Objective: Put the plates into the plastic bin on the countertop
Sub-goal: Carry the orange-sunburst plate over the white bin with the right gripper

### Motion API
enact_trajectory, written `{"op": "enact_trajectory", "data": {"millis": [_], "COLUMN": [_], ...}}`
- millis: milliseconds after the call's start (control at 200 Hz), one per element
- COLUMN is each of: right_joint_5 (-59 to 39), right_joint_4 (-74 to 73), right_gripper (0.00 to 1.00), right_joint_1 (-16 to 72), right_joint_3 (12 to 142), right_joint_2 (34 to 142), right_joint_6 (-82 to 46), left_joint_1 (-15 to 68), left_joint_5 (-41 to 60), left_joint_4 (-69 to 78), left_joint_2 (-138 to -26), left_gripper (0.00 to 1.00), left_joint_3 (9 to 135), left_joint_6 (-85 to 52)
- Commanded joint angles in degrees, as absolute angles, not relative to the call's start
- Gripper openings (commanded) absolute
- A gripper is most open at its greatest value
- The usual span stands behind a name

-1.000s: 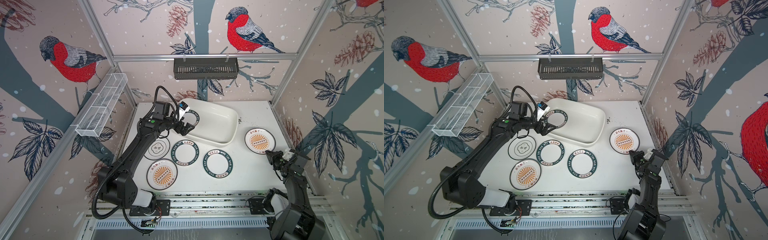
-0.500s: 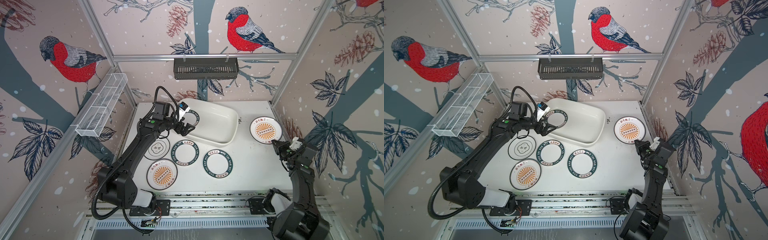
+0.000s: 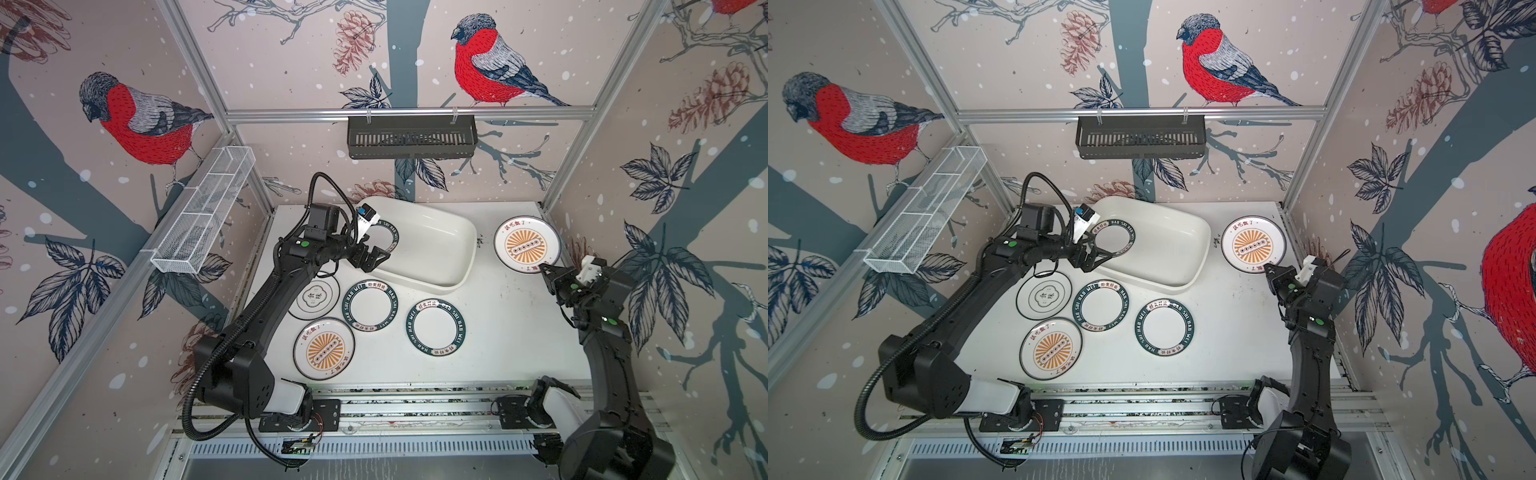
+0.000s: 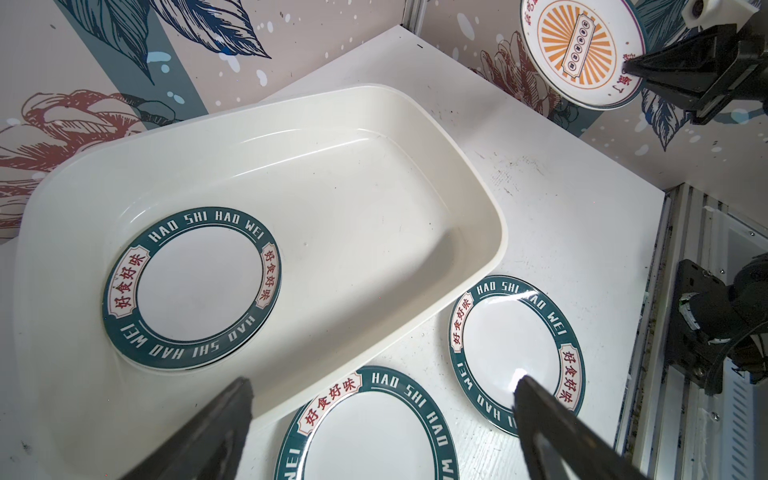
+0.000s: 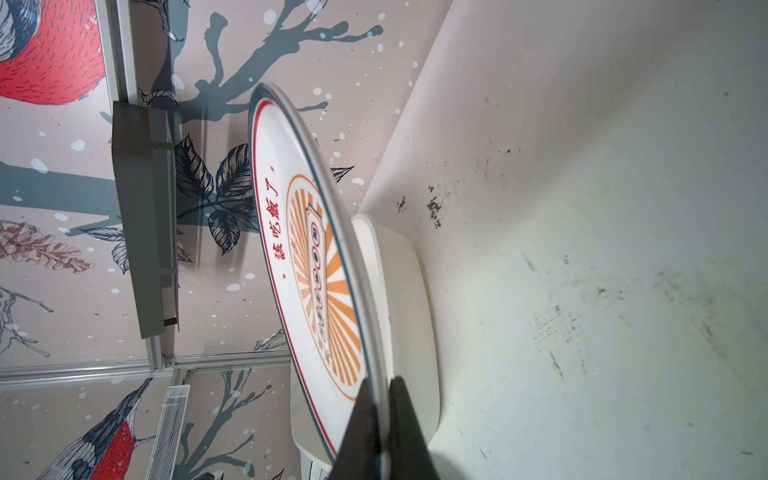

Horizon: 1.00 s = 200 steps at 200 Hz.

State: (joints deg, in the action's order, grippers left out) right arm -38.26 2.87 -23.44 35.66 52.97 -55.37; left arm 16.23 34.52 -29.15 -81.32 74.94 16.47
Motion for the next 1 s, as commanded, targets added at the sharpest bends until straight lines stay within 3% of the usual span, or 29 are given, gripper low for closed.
{"op": "enact_trajectory", "data": {"millis": [0,580,996], "right_joint_5": [-33.92,-21.12,-16.19], "right_joint_4": [-1.92,-11.03,-12.15], "right_gripper": [0.06,0.06,0.07], "right_joint_1": [-18.9,8.15,21.95], "right_joint_3": [37.94,49.03,62.57], "right_joint_2": [54.8,71.54,90.79], "right_joint_6": [-56.66,-59.52,-55.27], "left_joint_1": [16.21,16.17,16.24], "left_joint_5": [35.1,29.95,29.97], "left_joint_4": [-29.35,-33.27,-34.24], "left_joint_2": [-80.51,-77.72,-75.44], "left_gripper": [0.97,0.97,0.97], "left_joint_3": [75.13,76.7,76.77], "left_joint_6": [16.89,16.96,17.4]}}
